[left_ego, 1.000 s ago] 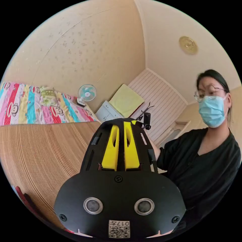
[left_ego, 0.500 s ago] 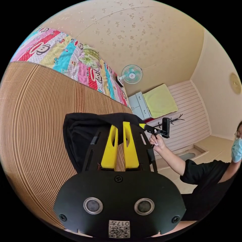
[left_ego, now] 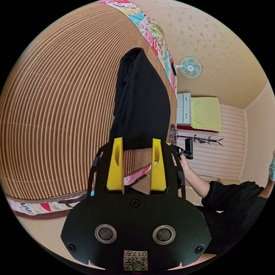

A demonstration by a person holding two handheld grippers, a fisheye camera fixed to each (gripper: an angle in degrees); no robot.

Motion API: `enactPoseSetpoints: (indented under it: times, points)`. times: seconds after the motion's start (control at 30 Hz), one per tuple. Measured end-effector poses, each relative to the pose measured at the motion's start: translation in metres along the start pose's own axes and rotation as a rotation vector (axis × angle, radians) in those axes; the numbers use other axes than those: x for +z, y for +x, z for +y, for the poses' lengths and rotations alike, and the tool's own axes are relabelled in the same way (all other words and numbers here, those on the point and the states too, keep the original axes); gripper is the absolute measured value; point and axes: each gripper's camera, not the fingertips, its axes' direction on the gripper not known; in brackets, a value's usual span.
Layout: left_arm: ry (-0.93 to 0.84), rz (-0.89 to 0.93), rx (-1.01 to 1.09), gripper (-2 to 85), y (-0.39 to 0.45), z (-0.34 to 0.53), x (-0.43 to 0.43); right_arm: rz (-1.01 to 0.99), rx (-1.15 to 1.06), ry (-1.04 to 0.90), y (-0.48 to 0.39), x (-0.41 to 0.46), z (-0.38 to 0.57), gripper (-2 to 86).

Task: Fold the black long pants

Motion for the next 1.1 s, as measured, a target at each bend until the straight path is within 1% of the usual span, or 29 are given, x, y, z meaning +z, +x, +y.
enactPoseSetpoints:
  times: [0.1,0.2,0.37,0.43,0.5,0.53,0.63,0.67,0.77,0.83,0.87,0.97,1.1]
  points:
    - [0.05,-0.055,0.032,14.9,-0.001,-0.037,-0.022,0.024,0.008,0.075,0.004,-0.037,-0.015,12.6]
    - [0.048,-0.114,0.115,16.0,0.005,-0.089,-0.02,0.02,-0.028,0.146,-0.001,-0.06,-0.044,13.7]
    - [0.058,-0.14,0.204,16.0,-0.008,-0.161,0.011,0.064,-0.107,0.099,-0.01,-0.034,-0.102,16.0]
    - [-0.008,-0.147,0.214,15.9,-0.017,-0.179,0.041,0.01,-0.108,0.066,-0.007,-0.015,-0.116,15.8]
    - [-0.087,-0.173,0.236,15.8,-0.016,-0.183,0.068,-0.071,-0.137,0.024,-0.007,0.008,-0.121,13.2]
    - [-0.04,-0.236,0.254,15.6,-0.012,-0.177,0.073,-0.066,-0.145,0.018,-0.008,0.012,-0.12,12.9]
    - [0.057,-0.311,0.282,14.1,-0.011,-0.16,0.082,-0.059,-0.194,-0.005,-0.009,0.025,-0.107,10.9]
    - [0.07,-0.304,0.281,13.8,-0.014,-0.156,0.084,-0.077,-0.214,-0.012,-0.007,0.026,-0.098,10.1]
    - [0.072,-0.196,0.235,12.4,-0.031,-0.14,0.098,-0.105,-0.204,-0.013,0.003,0.019,-0.072,8.7]
    - [0.074,-0.105,0.179,11.6,-0.035,-0.123,0.122,-0.082,-0.191,-0.012,0.008,0.007,-0.055,8.3]
    - [0.076,-0.092,0.171,11.3,-0.033,-0.119,0.131,-0.062,-0.185,-0.005,0.013,-0.003,-0.043,8.2]
    - [0.045,-0.056,0.174,10.5,-0.007,-0.104,0.189,-0.011,-0.165,0.023,0.037,-0.041,-0.013,7.8]
    - [-0.007,-0.039,0.219,10.1,0.048,-0.09,0.3,0.061,-0.114,0.089,0.087,-0.106,0.026,7.3]
